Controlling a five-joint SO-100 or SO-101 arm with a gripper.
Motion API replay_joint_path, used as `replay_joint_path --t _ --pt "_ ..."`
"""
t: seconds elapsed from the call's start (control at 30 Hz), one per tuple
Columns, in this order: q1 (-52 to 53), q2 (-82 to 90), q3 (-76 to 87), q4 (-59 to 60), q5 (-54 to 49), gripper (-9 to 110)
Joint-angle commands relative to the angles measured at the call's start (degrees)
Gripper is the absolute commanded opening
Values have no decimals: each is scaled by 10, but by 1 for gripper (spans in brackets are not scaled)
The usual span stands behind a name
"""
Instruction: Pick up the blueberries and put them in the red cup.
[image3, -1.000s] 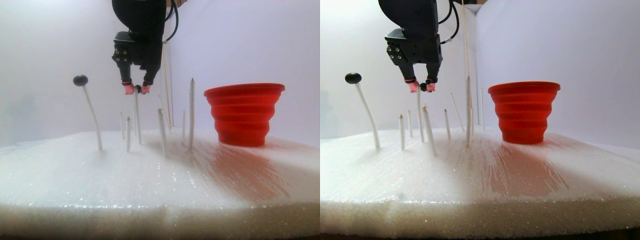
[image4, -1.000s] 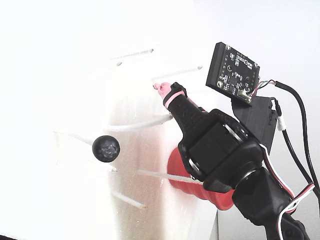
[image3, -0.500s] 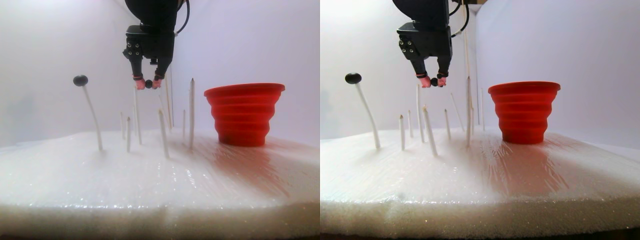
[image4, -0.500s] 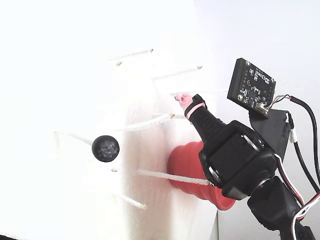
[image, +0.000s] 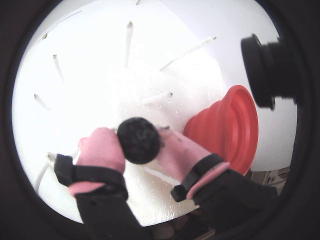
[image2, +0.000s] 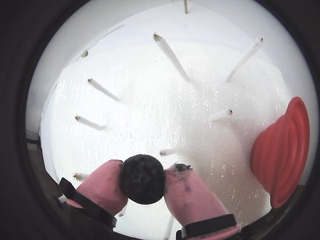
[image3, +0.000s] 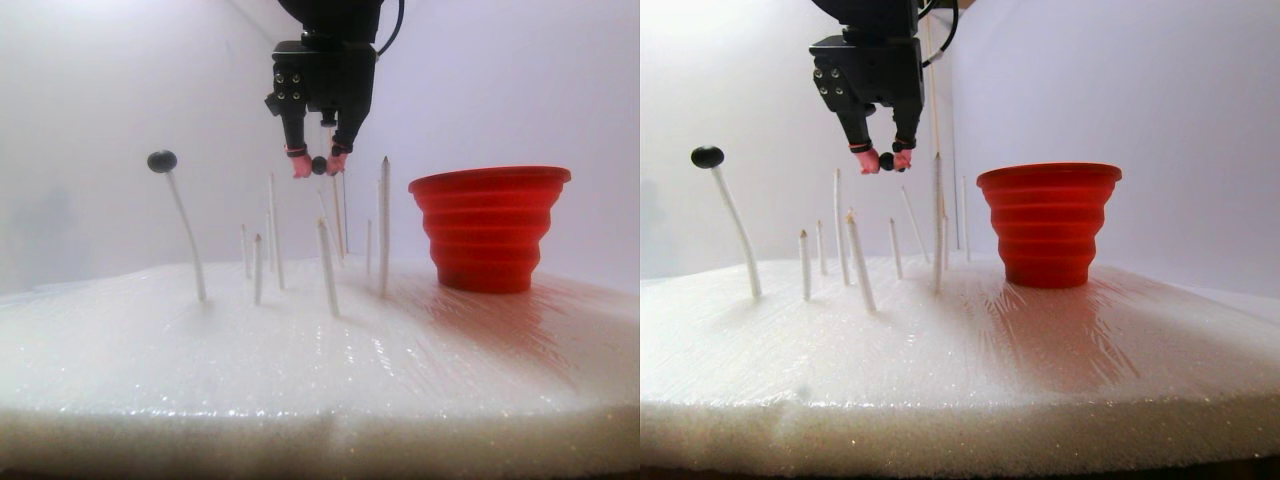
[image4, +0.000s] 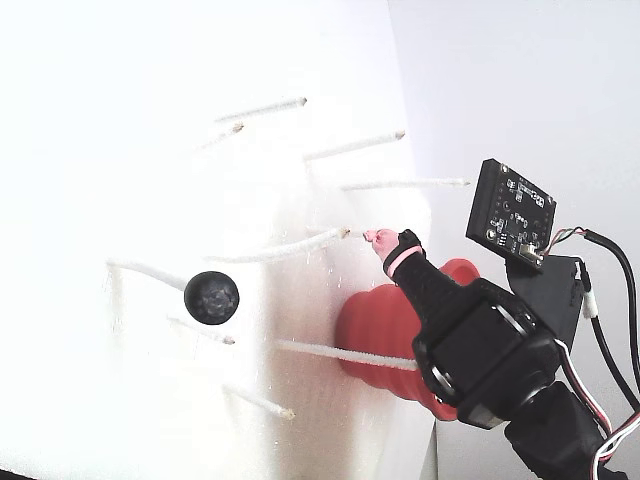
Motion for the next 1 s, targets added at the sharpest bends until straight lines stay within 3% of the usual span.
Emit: replay_joint_path --t 0.0,0.97 --pt "13 72 -15 11 -4 11" --pt "134 156 -13 121 -20 11"
